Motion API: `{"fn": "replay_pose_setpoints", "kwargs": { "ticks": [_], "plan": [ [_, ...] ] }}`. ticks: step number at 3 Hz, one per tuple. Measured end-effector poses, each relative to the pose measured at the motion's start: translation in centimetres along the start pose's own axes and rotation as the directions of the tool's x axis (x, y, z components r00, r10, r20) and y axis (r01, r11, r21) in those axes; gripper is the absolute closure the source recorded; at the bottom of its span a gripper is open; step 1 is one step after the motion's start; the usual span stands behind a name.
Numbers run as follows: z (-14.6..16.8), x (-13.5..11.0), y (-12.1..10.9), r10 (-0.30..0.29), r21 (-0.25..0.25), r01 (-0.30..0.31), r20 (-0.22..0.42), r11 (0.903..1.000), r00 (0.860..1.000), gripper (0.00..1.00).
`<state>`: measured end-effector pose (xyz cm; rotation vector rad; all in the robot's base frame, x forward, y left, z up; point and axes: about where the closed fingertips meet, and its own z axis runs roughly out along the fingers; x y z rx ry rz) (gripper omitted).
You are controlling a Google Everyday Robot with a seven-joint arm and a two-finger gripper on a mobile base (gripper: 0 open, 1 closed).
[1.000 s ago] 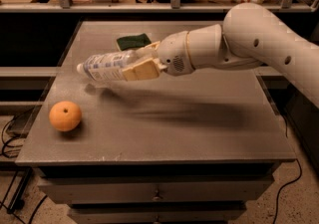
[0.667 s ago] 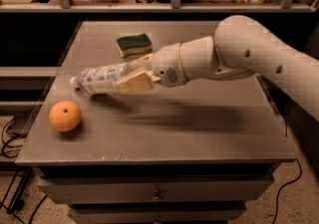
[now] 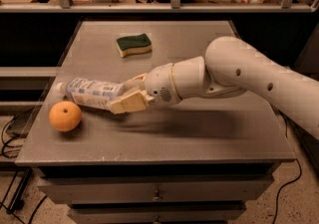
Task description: Move blue plastic bottle near orange
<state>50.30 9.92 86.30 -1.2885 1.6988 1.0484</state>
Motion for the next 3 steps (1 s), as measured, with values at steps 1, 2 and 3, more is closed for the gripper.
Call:
{"fn": "replay_pose_setpoints", "kwargs": {
  "ticks": [1,2,3],
  "plan": [
    [-0.27,0.57,0.57,-0.007,0.032,0.007,-0.003,0.9995,1.000,0.13],
    [-0.18,0.57,0.69,-0.009,0.032,0.009,-0.004,0.9995,1.000,0.00],
    [-0.18,0.56,0.70,-0.009,0.032,0.009,-0.004,0.9995,1.000,0.00]
  ]
}}
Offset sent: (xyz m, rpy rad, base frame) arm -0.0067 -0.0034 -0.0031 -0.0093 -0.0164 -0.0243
